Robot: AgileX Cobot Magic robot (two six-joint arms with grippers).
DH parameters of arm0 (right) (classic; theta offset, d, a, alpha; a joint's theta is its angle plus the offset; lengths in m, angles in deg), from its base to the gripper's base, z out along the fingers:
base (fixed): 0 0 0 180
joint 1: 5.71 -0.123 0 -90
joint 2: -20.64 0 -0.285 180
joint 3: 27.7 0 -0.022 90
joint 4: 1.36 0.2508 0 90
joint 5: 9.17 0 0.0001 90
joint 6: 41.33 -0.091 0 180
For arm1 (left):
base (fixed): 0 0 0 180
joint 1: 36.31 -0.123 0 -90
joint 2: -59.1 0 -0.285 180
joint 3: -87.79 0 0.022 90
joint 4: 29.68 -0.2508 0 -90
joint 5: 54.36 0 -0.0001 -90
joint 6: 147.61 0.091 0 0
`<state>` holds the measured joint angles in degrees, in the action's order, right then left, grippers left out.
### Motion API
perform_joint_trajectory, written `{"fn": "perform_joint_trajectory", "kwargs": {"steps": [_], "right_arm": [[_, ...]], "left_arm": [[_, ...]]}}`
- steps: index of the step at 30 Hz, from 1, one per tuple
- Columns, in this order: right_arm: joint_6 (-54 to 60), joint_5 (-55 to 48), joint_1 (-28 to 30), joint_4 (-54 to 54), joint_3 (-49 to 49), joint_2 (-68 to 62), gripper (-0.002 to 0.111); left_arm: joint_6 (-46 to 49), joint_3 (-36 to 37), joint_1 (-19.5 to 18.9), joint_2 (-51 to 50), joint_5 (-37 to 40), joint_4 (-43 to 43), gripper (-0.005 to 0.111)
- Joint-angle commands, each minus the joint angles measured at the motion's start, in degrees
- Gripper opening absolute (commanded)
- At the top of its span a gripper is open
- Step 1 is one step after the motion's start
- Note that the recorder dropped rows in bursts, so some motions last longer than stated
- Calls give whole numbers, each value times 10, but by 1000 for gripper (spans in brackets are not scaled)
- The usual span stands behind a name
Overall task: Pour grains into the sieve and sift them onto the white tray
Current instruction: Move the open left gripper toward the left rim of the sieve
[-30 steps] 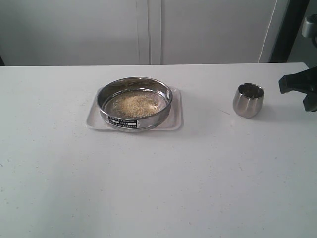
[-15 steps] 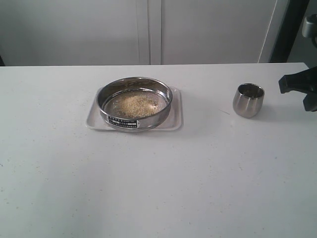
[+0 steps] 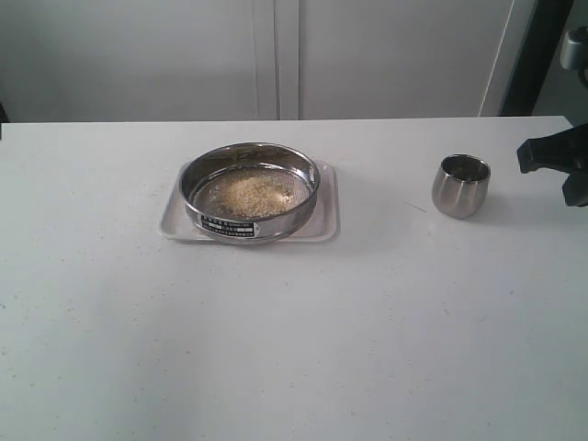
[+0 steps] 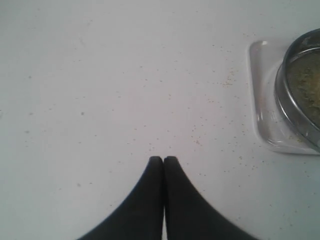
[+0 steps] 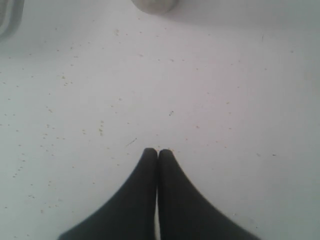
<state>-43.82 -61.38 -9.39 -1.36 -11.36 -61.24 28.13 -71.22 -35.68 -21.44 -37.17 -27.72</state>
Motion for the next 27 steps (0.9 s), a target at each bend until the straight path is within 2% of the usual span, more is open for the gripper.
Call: {"fn": "perform_joint_trajectory", "kwargs": {"steps": [1,9,20,27], "right_arm": [[-2,0,1,-3,2,5,0],[-2,0,1,-3,2,5,0],[-2,0,1,-3,2,5,0],[-2,0,1,-3,2,5,0]], "left_arm": [[-5,-53,31,-58,27,8,0],[-5,-184,68,-181,86,9,0],[-6,-335,70,-325,192,52,0],[-6,-428,91,-406,214,61,0]]}}
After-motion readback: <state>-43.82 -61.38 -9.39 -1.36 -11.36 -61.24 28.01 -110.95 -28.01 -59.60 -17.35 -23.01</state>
